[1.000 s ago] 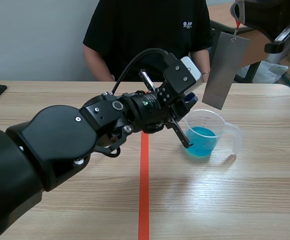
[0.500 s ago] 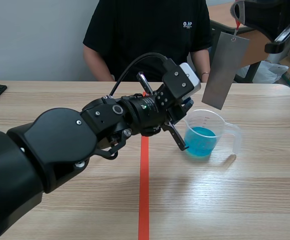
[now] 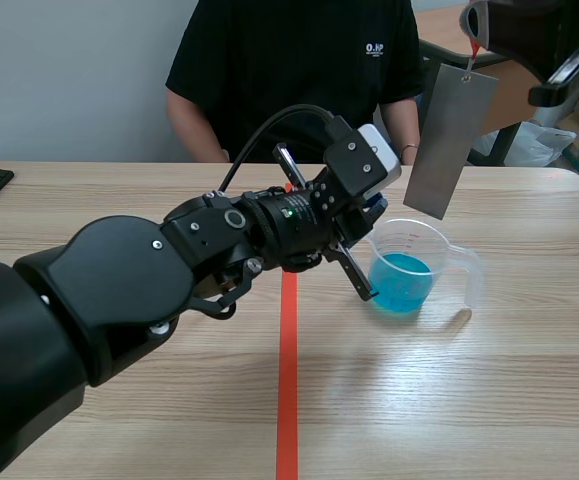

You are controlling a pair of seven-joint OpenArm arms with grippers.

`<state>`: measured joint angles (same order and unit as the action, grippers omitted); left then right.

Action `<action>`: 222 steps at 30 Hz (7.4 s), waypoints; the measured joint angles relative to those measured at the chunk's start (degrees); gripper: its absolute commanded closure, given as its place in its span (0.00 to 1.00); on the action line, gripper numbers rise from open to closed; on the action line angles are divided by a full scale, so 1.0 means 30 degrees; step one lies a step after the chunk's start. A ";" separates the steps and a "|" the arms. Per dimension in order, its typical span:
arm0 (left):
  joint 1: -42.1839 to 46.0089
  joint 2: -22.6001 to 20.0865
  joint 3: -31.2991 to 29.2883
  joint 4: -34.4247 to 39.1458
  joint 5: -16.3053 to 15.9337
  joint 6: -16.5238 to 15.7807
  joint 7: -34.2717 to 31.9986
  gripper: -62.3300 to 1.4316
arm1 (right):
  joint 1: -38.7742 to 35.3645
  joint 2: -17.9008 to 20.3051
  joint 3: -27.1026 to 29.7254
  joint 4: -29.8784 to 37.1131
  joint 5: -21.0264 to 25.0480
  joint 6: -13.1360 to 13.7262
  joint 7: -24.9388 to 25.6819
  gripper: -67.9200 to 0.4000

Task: Do the redox reaction experiment.
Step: 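Raise the plate and point at it, then put the plate into the left beaker, then return to the home posture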

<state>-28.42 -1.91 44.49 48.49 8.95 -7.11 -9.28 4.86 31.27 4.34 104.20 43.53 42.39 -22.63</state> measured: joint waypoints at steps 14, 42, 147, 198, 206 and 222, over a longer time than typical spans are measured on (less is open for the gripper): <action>0.0379 -0.0962 0.0007 0.0911 -0.0437 0.0007 0.0029 0.90 | 0.0000 0.0000 0.0000 0.0000 0.0000 0.0000 0.0000 0.97; 2.2236 -1.4768 -1.3420 1.3668 -0.5158 0.2062 0.1151 0.90 | 0.0000 0.0000 0.0000 0.0000 -0.0007 0.0000 0.0000 0.97; 3.0847 -0.4721 -1.8462 1.3617 -0.6229 0.2652 0.2732 0.90 | 1.0156 -1.0528 -1.3114 -1.2029 -0.8000 -0.0007 0.4007 0.97; 3.0847 -0.4721 -1.8462 1.3617 -0.6229 0.2652 0.2732 0.00 | 1.0120 -1.0564 -1.4258 -1.8396 -1.3792 0.0007 1.2393 0.16; 3.0847 -0.4721 -1.8462 1.3617 -0.6229 0.2652 0.2732 0.00 | 1.0120 -1.1504 -1.4258 -1.8280 -1.0513 -0.0036 1.3231 0.00; 3.0855 -0.4721 -1.8462 1.3617 -0.6229 0.2652 0.2732 0.00 | 0.7723 -0.7002 -1.4258 -1.0367 -0.6623 -0.1239 0.9632 0.00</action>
<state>64.14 -16.08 -10.90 89.34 -9.74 0.84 -1.08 28.03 10.26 -38.44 73.10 23.66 38.68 6.26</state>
